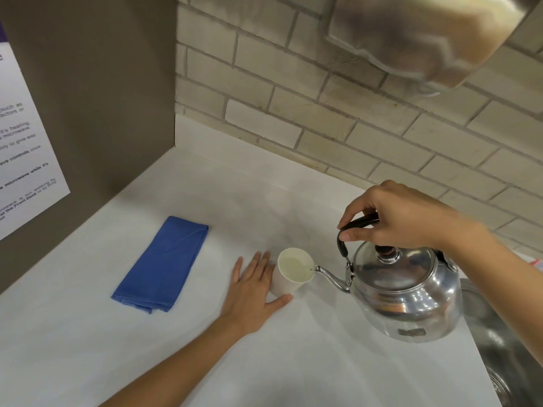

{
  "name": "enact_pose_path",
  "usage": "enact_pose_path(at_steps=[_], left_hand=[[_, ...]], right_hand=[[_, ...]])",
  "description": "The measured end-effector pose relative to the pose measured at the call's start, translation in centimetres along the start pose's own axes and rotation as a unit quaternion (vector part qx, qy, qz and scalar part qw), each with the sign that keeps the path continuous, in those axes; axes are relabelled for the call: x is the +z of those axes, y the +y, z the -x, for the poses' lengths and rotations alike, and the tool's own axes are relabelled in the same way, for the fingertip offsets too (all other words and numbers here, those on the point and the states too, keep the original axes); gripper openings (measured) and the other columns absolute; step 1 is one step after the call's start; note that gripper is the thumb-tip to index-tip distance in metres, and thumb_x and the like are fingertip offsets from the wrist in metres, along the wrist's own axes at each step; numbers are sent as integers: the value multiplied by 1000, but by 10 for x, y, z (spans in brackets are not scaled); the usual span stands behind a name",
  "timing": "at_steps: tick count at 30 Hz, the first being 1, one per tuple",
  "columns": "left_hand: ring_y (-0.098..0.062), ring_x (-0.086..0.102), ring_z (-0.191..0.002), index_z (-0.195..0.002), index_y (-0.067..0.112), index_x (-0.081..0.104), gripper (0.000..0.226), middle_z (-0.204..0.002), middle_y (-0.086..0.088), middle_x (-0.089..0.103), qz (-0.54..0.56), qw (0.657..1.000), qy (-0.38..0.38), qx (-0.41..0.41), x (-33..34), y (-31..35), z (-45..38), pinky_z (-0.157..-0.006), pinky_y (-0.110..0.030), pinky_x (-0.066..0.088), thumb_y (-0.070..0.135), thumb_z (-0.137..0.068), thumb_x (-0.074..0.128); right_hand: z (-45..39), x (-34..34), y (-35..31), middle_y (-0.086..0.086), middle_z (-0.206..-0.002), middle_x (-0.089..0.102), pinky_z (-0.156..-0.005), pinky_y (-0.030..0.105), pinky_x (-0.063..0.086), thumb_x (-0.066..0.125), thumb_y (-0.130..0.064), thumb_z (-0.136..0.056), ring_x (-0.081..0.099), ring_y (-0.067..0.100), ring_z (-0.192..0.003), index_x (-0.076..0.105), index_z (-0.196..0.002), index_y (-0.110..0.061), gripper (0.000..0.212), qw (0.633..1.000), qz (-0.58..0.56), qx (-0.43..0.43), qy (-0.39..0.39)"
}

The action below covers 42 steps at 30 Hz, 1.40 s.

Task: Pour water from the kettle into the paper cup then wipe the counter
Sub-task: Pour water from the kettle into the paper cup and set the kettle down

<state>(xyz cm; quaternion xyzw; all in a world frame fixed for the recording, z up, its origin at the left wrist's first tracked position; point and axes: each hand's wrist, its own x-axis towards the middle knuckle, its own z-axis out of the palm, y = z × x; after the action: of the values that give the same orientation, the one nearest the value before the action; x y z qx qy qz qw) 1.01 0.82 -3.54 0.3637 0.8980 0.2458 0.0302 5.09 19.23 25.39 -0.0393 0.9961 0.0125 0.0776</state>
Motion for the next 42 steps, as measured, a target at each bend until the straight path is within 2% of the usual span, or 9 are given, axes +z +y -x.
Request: enact_pose_path(at_steps=[5, 11, 15, 20, 22, 25, 35, 39, 42], left_hand=[[-12, -1, -151, -153, 19, 16, 88, -164, 1, 12, 5, 1000, 5, 0, 0, 0, 0, -122, -45, -6, 76, -86, 21], [-12, -1, -151, -153, 20, 15, 88, -165, 1, 11, 7, 1000, 4, 2, 0, 0, 0, -122, -45, -6, 77, -86, 19], [-12, -2, -151, -153, 20, 15, 88, -165, 1, 11, 8, 1000, 4, 0, 1, 0, 0, -122, -45, -6, 77, -86, 20], [-12, -2, -151, -153, 20, 14, 88, -164, 0, 12, 13, 1000, 5, 2, 1, 0, 0, -122, -45, -7, 77, -86, 20], [-12, -1, -151, -153, 19, 15, 88, -164, 0, 12, 12, 1000, 7, 2, 1, 0, 0, -122, -44, -8, 77, -86, 21], [-12, -2, -151, -153, 20, 15, 88, -165, 1, 11, 8, 1000, 5, 1, 0, 0, 0, -122, -44, -8, 76, -87, 21], [-12, -3, -151, -153, 19, 14, 87, -165, 1, 10, 12, 1000, -3, 1, -1, 0, 0, -122, -45, -7, 75, -87, 23], [-12, -3, -151, -153, 19, 13, 87, -165, 1, 9, 4, 1000, -5, 0, -2, 1, 0, -122, -45, -7, 75, -87, 22], [-12, -4, -151, -153, 19, 12, 87, -165, 1, 8, 2, 1000, -7, 1, -2, 1, 0, -122, -45, -8, 75, -87, 22]], right_hand=[[-2, 0, -2, -27, -72, 65, -61, 20, 44, 71, -61, -74, 55, -18, -70, 74, -90, -46, 22, 1000, -6, 8, -1], [-6, 1, -2, -50, -67, 53, -55, 17, 33, 73, -58, -75, 50, -27, -72, 75, -88, -43, 20, 1000, 0, 1, -3], [-8, 1, -1, -31, -59, 58, -56, 18, 35, 74, -58, -74, 51, -25, -71, 75, -88, -43, 20, 1000, -4, 7, -1], [-8, 1, -1, -29, -60, 59, -56, 17, 35, 73, -58, -75, 51, -25, -72, 74, -88, -43, 20, 1000, 2, 4, -5], [-8, 1, -1, -39, -64, 59, -55, 17, 34, 73, -58, -75, 50, -27, -72, 74, -88, -43, 19, 1000, 6, 1, -11], [-10, 0, -1, -59, -71, 46, -55, 16, 33, 72, -57, -76, 48, -29, -72, 74, -89, -43, 19, 1000, 12, -6, -17], [-10, 2, 0, -58, -72, 47, -52, 15, 31, 72, -58, -76, 48, -30, -73, 74, -87, -42, 20, 1000, 12, -19, -14], [-11, 2, 0, -57, -73, 48, -53, 15, 32, 71, -59, -76, 49, -28, -76, 74, -89, -43, 21, 1000, 15, -20, -15], [-11, 2, 1, -37, -65, 60, -54, 16, 34, 70, -61, -75, 51, -25, -77, 73, -90, -43, 23, 1000, 10, -18, -10]])
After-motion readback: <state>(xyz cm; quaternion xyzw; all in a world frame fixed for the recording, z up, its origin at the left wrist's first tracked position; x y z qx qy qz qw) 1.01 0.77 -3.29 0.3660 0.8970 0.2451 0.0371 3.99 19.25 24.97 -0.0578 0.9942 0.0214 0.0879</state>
